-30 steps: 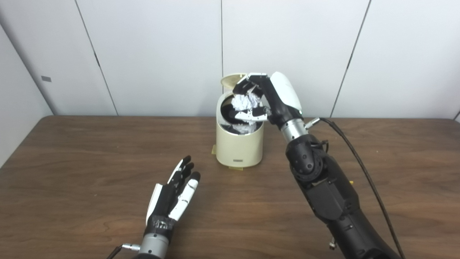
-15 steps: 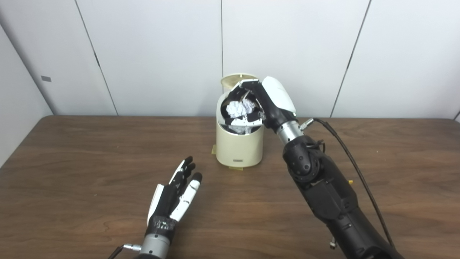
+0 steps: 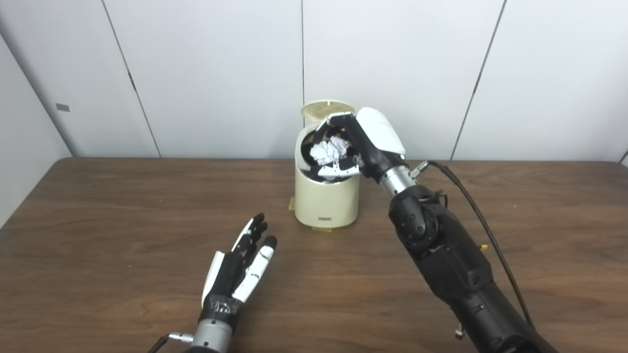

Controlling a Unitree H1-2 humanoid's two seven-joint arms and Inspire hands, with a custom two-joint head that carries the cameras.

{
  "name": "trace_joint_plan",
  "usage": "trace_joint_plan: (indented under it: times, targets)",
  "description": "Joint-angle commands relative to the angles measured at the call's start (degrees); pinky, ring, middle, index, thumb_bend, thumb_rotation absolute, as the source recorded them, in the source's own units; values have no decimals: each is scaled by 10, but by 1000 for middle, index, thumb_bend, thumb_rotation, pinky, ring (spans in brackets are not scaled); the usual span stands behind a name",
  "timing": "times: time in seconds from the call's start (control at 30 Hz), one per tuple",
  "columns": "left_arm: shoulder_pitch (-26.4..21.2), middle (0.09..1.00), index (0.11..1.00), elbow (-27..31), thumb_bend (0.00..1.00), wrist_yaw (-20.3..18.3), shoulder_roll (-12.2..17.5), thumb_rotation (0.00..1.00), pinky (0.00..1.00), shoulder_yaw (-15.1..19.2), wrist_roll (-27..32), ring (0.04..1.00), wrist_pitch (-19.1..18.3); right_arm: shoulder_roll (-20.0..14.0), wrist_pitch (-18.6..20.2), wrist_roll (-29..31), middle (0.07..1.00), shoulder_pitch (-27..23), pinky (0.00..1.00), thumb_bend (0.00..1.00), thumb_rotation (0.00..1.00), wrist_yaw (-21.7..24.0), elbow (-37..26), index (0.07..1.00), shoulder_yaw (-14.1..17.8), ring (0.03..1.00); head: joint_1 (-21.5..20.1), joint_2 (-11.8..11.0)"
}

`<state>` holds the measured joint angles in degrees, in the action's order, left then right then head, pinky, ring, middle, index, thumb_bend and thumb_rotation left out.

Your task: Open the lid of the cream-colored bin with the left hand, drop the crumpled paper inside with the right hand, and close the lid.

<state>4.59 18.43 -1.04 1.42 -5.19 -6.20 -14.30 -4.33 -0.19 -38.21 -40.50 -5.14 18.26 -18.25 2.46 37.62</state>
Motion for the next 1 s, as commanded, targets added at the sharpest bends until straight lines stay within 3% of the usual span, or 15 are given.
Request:
trace_joint_plan:
  times: [0.0, 0.1, 0.13, 0.2, 0.4, 0.73, 0.77, 0.8, 0.83, 0.97]
  targets:
    - [7, 954, 1000, 20, 571, -2, -5, 729, 1000, -3, 4, 984, 11, -2, -5, -5, 703, -33, 647, 523, 134, -8, -17, 495, 3, 702, 0, 1]
    - [6, 956, 1000, 20, 579, -3, -4, 729, 1000, -2, 5, 985, 13, -1, -5, -5, 747, -32, 673, 524, 137, -9, -17, 496, 5, 739, 1, -1]
    - [5, 956, 1000, 19, 579, -4, -3, 728, 1000, -2, 5, 983, 13, -1, -7, -4, 764, -31, 686, 734, 106, -10, -17, 595, 5, 754, 1, -1]
    - [5, 959, 1000, 19, 574, -4, -2, 729, 1000, -2, 5, 984, 14, -1, -9, -3, 778, -30, 703, 851, 90, -10, -17, 655, 6, 769, 0, -1]
    - [4, 957, 1000, 16, 579, -4, -2, 726, 1000, -1, 6, 983, 14, -3, -11, -2, 780, -29, 717, 881, 93, -8, -21, 676, 6, 772, -1, -2]
    - [4, 959, 1000, 15, 568, -4, 0, 730, 1000, -3, 8, 984, 17, -6, -12, -11, 709, -24, 648, 863, 92, -17, -31, 656, 6, 714, -3, -2]
    - [4, 958, 1000, 16, 571, -4, -1, 730, 1000, -3, 8, 983, 15, -5, -15, -10, 658, -22, 584, 838, 57, -22, -32, 626, 8, 653, -3, -2]
    - [4, 958, 1000, 16, 575, -4, -1, 730, 1000, -3, 8, 982, 14, -2, -16, -5, 583, -19, 529, 687, 29, -26, -35, 557, 13, 596, -3, -1]
    - [4, 959, 1000, 16, 582, -4, -1, 727, 1000, -3, 8, 983, 13, 2, -17, 5, 521, -15, 429, 566, 7, -30, -39, 510, 20, 475, -3, -1]
    - [3, 956, 1000, 16, 581, -3, 0, 731, 1000, -5, 2, 979, 14, 8, -33, 30, 503, -5, 383, 510, 0, -41, -47, 497, 37, 422, -5, 0]
